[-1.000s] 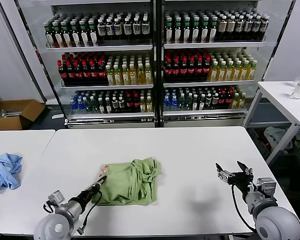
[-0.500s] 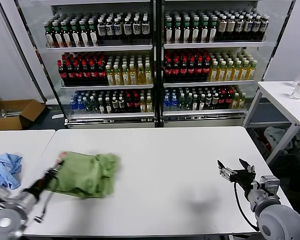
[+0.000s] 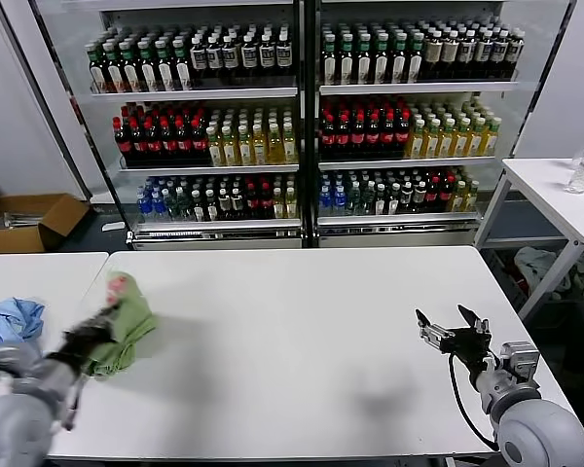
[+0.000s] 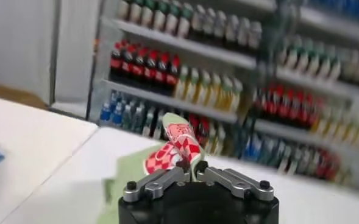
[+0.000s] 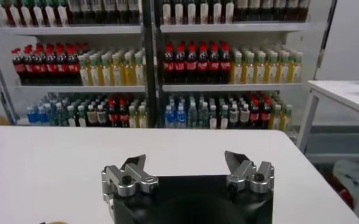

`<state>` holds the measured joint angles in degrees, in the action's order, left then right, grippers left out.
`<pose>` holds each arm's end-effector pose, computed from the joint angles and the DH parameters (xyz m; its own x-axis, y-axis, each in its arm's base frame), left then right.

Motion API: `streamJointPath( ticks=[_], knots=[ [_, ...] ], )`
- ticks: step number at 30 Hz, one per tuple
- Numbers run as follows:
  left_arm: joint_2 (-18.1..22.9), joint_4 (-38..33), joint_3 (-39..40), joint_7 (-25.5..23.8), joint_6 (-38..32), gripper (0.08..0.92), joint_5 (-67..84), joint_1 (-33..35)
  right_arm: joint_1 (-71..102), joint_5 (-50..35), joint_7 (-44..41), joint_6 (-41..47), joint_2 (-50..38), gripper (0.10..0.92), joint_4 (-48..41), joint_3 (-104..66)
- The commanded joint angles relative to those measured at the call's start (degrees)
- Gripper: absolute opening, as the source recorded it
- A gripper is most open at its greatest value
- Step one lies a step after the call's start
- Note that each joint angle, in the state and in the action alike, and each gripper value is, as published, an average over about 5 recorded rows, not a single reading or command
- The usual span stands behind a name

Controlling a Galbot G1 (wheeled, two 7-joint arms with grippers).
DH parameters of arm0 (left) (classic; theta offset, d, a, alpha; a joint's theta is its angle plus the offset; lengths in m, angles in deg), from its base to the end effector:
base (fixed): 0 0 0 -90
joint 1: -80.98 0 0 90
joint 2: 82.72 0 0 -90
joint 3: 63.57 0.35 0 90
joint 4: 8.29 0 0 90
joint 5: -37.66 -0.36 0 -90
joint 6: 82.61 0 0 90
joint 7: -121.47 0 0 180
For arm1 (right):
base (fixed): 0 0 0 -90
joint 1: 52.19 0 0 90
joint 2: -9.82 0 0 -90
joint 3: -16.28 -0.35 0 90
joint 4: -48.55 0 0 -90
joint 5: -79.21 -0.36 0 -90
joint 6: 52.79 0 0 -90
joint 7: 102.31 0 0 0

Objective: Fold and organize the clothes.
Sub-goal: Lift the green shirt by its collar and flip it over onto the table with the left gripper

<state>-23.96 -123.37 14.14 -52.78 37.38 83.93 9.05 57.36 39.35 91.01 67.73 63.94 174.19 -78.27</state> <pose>0.2617 0.1617 -0.2251 -0.9317 0.0622 0.3580 -0.0032 0.9838 -0.1790 0.2414 -0.1010 -0.1918 -0.9432 -0.0847 0.3212 -0.0933 0.9956 -0.0114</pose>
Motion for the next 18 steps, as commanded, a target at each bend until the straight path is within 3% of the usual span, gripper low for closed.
streamJointPath(
  ticks=[1,5,11,18],
  knots=[
    [12.35,0.83,35.25,1.39,0.41,0.103,-31.9,-10.11,-0.02,0.39,-0.15,-0.21,-0.05,0.823,0.62,0.01],
    [16.1,3.18,39.46,3.8,1.66,0.103,-22.05,-13.94,-0.51,0.37,-0.27,-0.25,0.17,0.823,0.44,0.32],
    [22.26,12.14,42.11,7.42,-0.11,0.103,-12.93,-21.7,-2.09,0.26,-0.99,-0.13,0.38,0.823,-0.36,1.49],
    [27.53,16.46,42.04,6.45,-5.41,0.156,-11.14,-25.8,-5.5,-1.37,-1.99,0.34,0.26,0.823,-1.68,3.73]
  ],
)
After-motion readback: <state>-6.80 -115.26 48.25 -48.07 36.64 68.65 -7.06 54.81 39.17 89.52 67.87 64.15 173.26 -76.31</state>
